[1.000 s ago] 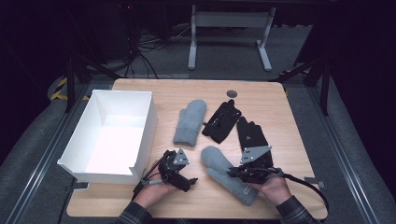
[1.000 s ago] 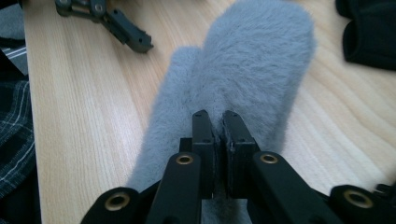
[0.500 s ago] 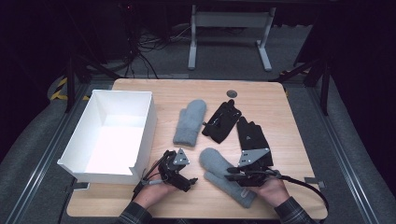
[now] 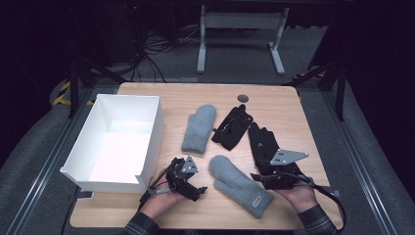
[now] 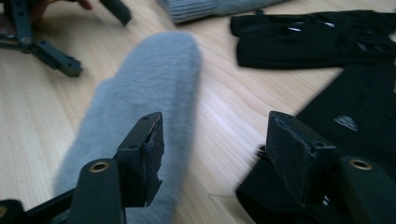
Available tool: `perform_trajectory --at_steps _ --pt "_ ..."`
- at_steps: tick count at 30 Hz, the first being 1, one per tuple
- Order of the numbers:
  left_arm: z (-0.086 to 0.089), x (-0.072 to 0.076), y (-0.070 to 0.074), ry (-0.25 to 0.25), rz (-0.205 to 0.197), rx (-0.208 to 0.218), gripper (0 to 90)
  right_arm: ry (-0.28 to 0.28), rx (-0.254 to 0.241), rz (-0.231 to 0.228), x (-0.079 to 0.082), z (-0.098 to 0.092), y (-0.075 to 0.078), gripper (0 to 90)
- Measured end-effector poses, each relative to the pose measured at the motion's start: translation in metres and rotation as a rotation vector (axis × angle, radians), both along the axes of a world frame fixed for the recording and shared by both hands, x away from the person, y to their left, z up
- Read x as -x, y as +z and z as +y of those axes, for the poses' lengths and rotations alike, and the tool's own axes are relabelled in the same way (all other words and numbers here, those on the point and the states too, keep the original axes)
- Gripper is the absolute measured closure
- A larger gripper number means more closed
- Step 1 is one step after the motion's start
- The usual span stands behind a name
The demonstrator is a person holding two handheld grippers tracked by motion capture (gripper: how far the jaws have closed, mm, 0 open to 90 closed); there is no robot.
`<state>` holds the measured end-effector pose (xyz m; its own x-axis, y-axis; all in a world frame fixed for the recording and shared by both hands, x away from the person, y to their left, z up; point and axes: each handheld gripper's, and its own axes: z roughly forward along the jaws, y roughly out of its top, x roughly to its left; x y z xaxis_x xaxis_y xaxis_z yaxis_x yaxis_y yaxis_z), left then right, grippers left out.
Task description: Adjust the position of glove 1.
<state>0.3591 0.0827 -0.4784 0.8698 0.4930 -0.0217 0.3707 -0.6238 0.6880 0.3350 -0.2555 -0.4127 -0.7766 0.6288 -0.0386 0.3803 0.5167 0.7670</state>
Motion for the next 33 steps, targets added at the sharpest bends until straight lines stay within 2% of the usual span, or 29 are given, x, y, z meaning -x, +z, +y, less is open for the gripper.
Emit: perform_trajectory --at_steps 9,15,20,25,30,33 --pt "0.000 0.000 0.000 0.000 -0.001 0.000 0.1 -0.157 0.004 -0.014 0.003 -0.049 -0.009 23.3" --pt "0.000 0.000 0.000 -0.001 0.000 -0.001 0.1 -0.237 0.055 -0.005 0.003 -0.073 -0.027 16.3" --pt "0.000 0.000 0.000 -0.001 0.000 -0.001 0.1 -0.256 0.020 0.043 0.001 -0.087 -0.037 15.3" --pt "0.000 0.000 0.000 0.000 0.000 -0.001 0.1 -0.231 0.014 0.067 0.002 -0.093 -0.047 11.3" --pt "-0.001 0.001 0.003 0.005 0.012 -0.018 1.3 -0.240 0.023 0.068 0.002 -0.096 -0.056 8.3" --pt "-0.002 0.002 0.007 0.016 0.018 -0.030 9.3 -0.237 0.035 0.054 0.003 -0.096 -0.057 7.7"
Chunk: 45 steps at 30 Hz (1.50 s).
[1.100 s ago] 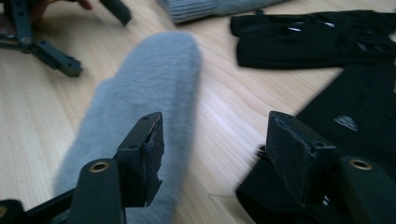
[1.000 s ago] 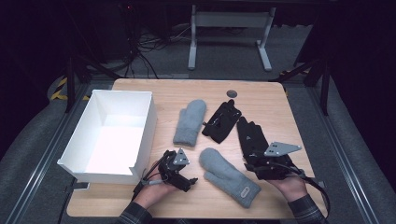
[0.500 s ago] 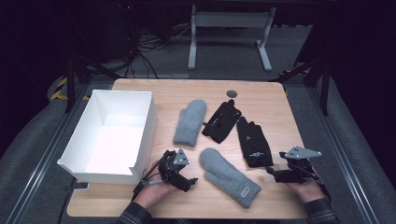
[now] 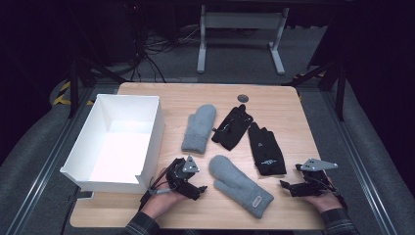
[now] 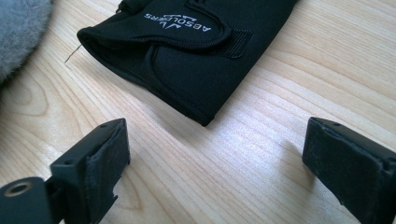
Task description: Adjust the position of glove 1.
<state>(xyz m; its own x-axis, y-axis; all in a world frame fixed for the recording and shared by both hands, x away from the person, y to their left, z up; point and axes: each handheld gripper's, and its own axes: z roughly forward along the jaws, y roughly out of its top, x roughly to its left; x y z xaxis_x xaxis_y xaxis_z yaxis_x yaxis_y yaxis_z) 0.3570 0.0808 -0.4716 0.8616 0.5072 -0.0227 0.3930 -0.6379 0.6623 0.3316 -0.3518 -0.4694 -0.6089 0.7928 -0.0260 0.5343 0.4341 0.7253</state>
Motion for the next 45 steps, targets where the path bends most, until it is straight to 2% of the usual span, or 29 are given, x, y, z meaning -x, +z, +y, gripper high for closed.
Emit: perform_trajectory --at_steps 2,4,8,10,16,18,21,24,27,28,29,30,32,33,34,36,38,39,45 --pt "-0.001 0.000 0.004 0.015 0.013 -0.024 14.8 -0.002 0.002 0.000 0.000 0.000 0.000 7.0" --pt "-0.001 0.001 0.007 0.022 0.001 -0.025 16.8 -0.002 0.004 0.001 0.000 0.000 0.000 6.9" --pt "-0.002 -0.001 0.018 0.033 -0.006 -0.013 28.9 0.003 0.001 0.004 0.000 0.000 0.000 6.1" --pt "-0.002 -0.005 0.023 0.056 0.002 0.015 35.0 0.003 0.002 0.004 0.000 0.000 0.000 6.0" --pt "-0.007 -0.016 0.035 0.110 -0.011 0.033 45.1 0.003 0.002 0.004 0.000 0.001 0.000 6.0" --pt "-0.008 -0.020 0.038 0.128 -0.018 0.024 46.3 0.003 0.003 0.004 0.000 0.001 0.000 6.0" --pt "-0.009 -0.027 0.043 0.161 -0.031 0.045 48.5 0.003 0.002 0.004 0.000 0.001 0.000 6.0" --pt "-0.010 -0.037 0.048 0.187 -0.032 0.041 49.5 0.003 0.002 0.004 0.000 0.000 0.000 6.0" --pt "-0.012 -0.047 0.052 0.208 -0.034 0.051 49.4 0.004 0.002 0.004 0.000 0.000 0.000 6.0" --pt "-0.013 -0.054 0.054 0.219 -0.046 0.041 49.2 0.004 0.002 0.004 0.000 0.000 0.000 6.0" --pt "-0.013 -0.057 0.055 0.226 -0.050 0.048 49.0 0.005 0.001 0.004 0.000 0.000 0.000 6.0" --pt "-0.014 -0.061 0.056 0.232 -0.038 0.056 49.0 0.005 0.001 0.004 0.000 0.000 0.000 6.0" --pt "-0.016 -0.069 0.058 0.250 -0.050 0.049 48.6 0.005 0.001 0.004 0.000 0.000 0.000 6.0" --pt "-0.017 -0.073 0.058 0.261 -0.054 0.064 48.6 0.005 0.001 0.004 0.000 0.000 0.000 6.0" --pt "-0.018 -0.078 0.058 0.266 -0.044 0.064 48.5 0.005 0.001 0.004 0.000 0.000 0.000 6.0" --pt "-0.020 -0.084 0.058 0.280 -0.051 0.050 47.4 0.005 0.001 0.004 0.000 0.000 0.000 6.0" --pt "-0.021 -0.088 0.058 0.291 -0.055 0.054 46.5 0.006 0.001 0.004 0.000 0.000 0.000 6.0" --pt "-0.023 -0.094 0.057 0.301 -0.042 0.055 46.5 0.006 0.001 0.004 -0.001 0.000 0.000 6.0" --pt "-0.028 -0.117 0.057 0.351 -0.065 0.027 42.7 0.007 0.001 0.004 -0.001 0.000 0.000 6.1"
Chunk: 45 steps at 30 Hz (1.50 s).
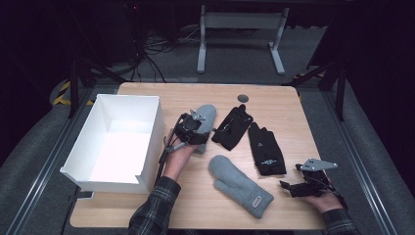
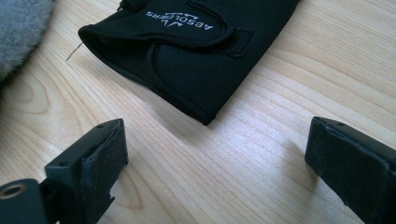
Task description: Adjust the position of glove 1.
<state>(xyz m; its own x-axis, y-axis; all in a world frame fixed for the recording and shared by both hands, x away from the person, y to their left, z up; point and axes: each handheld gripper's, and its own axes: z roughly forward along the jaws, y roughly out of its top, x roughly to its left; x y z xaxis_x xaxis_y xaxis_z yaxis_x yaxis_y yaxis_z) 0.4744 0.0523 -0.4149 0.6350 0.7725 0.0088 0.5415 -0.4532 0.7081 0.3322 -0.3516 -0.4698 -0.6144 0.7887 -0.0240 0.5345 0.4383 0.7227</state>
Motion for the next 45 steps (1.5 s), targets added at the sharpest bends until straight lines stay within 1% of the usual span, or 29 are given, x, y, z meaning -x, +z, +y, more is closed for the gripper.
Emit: perform_trajectory --at_steps 2,3,5,8,11,13,15,17,19,21,24,27,29,31,32,36,38,45 --pt "0.001 -0.009 -0.001 0.028 -0.003 -0.002 41.9 0.000 0.000 0.000 0.000 0.000 0.000 6.1" --pt "0.001 -0.013 -0.001 0.045 -0.004 -0.006 39.8 0.001 0.000 0.000 0.000 0.000 0.000 6.1" --pt "0.004 -0.022 -0.004 0.059 0.006 -0.003 39.2 0.001 0.000 0.000 0.000 0.000 0.000 6.1" --pt "0.006 -0.031 -0.009 0.081 0.020 0.002 39.1 0.002 0.000 0.000 0.000 0.000 0.000 6.1" --pt "0.009 -0.038 -0.016 0.088 0.045 0.011 38.9 0.002 0.000 0.000 0.000 0.000 0.000 6.1" --pt "0.009 -0.040 -0.022 0.091 0.056 0.009 38.8 0.003 -0.001 0.000 0.000 0.000 0.000 6.1" --pt "0.008 -0.043 -0.028 0.083 0.075 0.001 38.6 0.003 0.000 0.000 0.000 0.000 0.000 6.1" --pt "0.008 -0.044 -0.030 0.085 0.075 0.005 38.7 0.003 -0.001 0.000 0.000 0.000 0.000 6.1" --pt "0.008 -0.044 -0.031 0.085 0.076 0.007 40.4 0.003 0.000 0.000 0.000 0.000 0.000 6.1" --pt "0.007 -0.044 -0.032 0.081 0.080 -0.005 43.8 0.004 -0.001 0.000 0.000 0.000 0.000 6.2" --pt "0.006 -0.044 -0.034 0.073 0.083 -0.005 53.4 0.004 0.000 0.000 0.000 0.000 0.000 6.2" --pt "0.005 -0.043 -0.033 0.058 0.081 -0.017 67.6 0.004 -0.001 0.000 0.000 0.000 0.000 6.3" --pt "0.005 -0.042 -0.031 0.056 0.080 -0.011 77.0 0.004 -0.001 0.000 0.000 0.000 0.000 6.3" --pt "0.007 -0.042 -0.030 0.055 0.086 0.010 82.2 0.004 -0.001 0.000 0.000 0.000 0.000 6.3" --pt "0.007 -0.042 -0.030 0.055 0.086 0.010 83.7 0.004 -0.001 0.000 0.000 0.000 0.000 6.3" --pt "0.011 -0.041 -0.025 0.055 0.088 0.060 85.2 0.004 -0.001 0.000 0.000 0.000 0.000 6.4" --pt "0.011 -0.039 -0.020 0.044 0.087 0.076 85.4 0.004 -0.001 0.000 0.000 0.000 0.000 6.3" --pt "0.007 -0.026 0.001 0.006 0.074 0.128 85.7 0.004 -0.001 -0.001 0.000 0.000 0.000 6.4"
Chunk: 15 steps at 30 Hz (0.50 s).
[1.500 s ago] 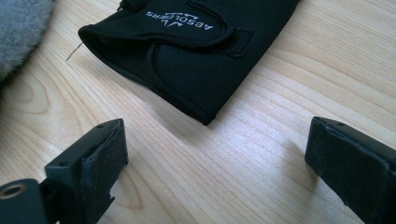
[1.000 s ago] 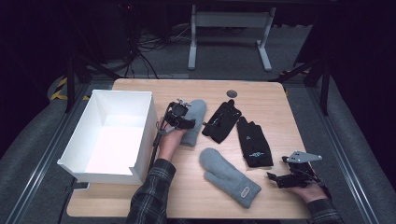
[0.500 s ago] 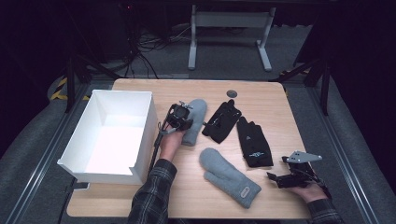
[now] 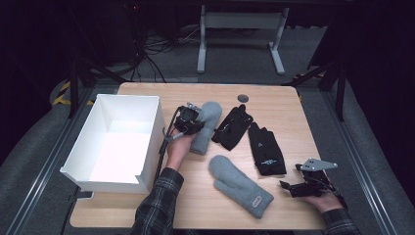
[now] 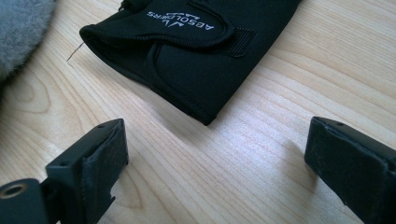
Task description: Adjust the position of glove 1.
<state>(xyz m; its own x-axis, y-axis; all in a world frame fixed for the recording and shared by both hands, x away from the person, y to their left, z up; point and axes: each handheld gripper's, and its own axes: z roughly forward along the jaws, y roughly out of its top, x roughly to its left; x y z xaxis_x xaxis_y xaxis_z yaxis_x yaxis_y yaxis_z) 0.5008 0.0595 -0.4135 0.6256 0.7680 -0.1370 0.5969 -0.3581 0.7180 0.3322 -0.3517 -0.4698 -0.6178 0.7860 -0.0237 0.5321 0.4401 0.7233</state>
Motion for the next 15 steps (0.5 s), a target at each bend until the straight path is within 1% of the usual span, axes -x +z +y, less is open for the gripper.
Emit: perform_trajectory --at_steps 1,3,5,6,9,12,15 --pt "0.000 0.000 0.000 0.000 0.000 0.000 85.7 0.000 0.000 0.000 0.000 0.000 0.000 6.3" --pt "0.000 0.004 0.008 -0.013 0.000 0.014 85.7 0.000 0.000 0.000 0.000 0.000 0.000 6.4" --pt "-0.002 0.013 0.018 -0.039 0.005 0.040 85.6 0.000 0.000 0.000 0.000 0.000 0.000 6.4" --pt "-0.002 0.013 0.018 -0.039 0.005 0.040 85.6 0.000 0.000 0.000 0.000 0.000 0.000 6.4" --pt "-0.006 0.023 0.027 -0.076 0.016 0.048 85.6 0.000 0.001 -0.001 0.000 0.000 0.000 6.4" --pt "-0.009 0.034 0.036 -0.112 0.014 0.060 85.6 0.000 0.001 0.000 0.000 0.000 0.000 6.4" --pt "-0.012 0.044 0.042 -0.141 0.011 0.069 85.6 0.000 0.001 -0.001 0.000 0.000 0.000 6.4"
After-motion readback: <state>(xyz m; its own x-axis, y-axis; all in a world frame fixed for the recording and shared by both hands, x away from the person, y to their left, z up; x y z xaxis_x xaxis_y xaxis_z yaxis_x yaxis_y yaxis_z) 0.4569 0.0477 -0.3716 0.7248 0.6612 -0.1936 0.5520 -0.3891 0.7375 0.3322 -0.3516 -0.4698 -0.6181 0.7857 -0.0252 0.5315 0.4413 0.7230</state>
